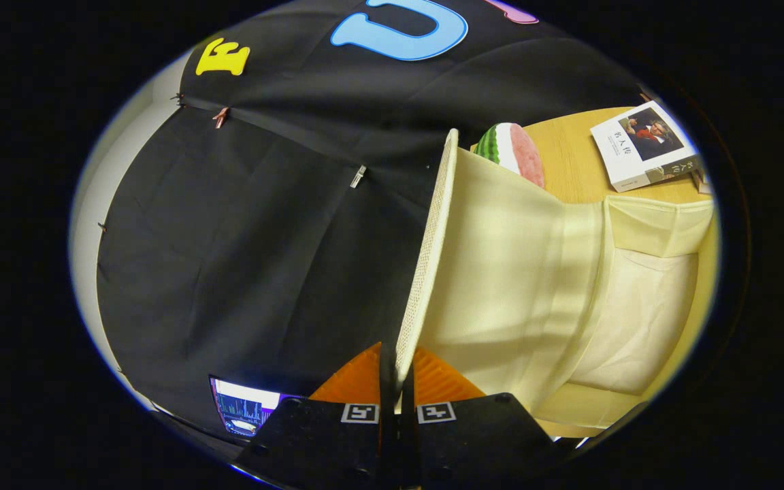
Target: Open the storage box then place both shoes into the box .Put the left shoe in first, then the right shoe, with the right side of both shoes facing outward in a uniform manner.
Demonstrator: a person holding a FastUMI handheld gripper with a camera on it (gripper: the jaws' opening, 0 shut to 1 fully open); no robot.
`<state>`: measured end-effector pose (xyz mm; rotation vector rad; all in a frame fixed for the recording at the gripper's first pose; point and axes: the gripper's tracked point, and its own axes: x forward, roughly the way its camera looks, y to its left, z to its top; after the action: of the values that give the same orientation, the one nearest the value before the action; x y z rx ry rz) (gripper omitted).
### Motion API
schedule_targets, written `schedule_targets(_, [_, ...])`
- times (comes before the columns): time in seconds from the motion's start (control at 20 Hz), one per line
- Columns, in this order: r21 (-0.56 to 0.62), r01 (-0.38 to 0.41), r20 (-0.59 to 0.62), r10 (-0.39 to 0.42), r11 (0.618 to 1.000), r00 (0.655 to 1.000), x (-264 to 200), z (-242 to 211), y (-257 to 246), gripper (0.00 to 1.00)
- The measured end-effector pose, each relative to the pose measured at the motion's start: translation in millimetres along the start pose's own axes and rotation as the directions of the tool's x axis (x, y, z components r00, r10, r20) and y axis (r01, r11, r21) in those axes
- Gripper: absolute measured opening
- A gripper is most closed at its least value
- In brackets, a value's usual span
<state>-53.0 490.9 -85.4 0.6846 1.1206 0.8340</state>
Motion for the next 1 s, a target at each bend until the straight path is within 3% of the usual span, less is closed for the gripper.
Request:
schedule_targets(0.15, [0.015,0.028,0.031,-0.028,0.999,0.999,0,5,-3,0.07])
schedule_targets(0.35, [-0.119,0.152,0.11,-0.139,0.981,0.984,-8,15,-28,1.0])
schedule_targets(0.6, [-0.235,0.248,0.245,-0.19,0.94,0.951,-64,32,-41,0.98])
schedule_targets(0.8, [-0.282,0.362,0.375,-0.245,0.888,0.894,-123,53,-66,0.98])
schedule_targets(1.0, [-0.249,0.47,0.468,-0.32,0.847,0.824,-191,71,-109,0.98])
